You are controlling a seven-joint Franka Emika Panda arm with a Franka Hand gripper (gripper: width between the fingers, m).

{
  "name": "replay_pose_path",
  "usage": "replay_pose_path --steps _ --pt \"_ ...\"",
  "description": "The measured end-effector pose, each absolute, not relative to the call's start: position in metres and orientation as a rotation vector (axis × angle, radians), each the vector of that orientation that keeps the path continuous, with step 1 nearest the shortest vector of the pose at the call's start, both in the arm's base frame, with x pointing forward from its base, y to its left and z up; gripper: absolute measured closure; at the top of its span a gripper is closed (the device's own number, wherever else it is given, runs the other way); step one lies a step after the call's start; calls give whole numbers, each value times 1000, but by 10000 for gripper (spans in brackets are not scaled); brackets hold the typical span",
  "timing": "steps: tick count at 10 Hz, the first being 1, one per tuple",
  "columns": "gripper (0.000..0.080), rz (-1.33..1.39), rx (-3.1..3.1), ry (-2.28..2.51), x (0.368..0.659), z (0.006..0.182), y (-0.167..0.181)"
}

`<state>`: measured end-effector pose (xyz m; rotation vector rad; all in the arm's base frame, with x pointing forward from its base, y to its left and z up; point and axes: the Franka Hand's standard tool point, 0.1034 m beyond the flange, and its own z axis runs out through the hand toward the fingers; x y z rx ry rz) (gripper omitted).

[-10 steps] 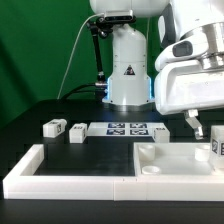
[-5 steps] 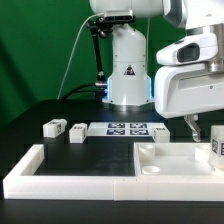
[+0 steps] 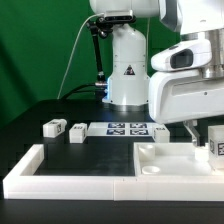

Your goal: Assemble one leg

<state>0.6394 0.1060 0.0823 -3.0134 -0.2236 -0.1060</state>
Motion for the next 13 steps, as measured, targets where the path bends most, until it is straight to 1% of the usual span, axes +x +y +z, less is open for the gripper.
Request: replay_pose_path --steps 1,2,4,5,7,8,9,12,13 --pt "361 -106 -3013 -224 639 82 106" --pt "513 -105 -3013 -197 639 82 106" --pt "763 -103 -3014 -178 639 82 106" --pt "763 -102 -3014 -152 639 82 107" --pt "797 -74 -2999 155 638 79 109" --pt "797 -68 -2993 214 638 78 109" --pt "797 -51 -2959 405 637 78 111" --pt "797 -47 -2951 435 637 78 112" --pt "653 -47 -2951 435 637 78 112"
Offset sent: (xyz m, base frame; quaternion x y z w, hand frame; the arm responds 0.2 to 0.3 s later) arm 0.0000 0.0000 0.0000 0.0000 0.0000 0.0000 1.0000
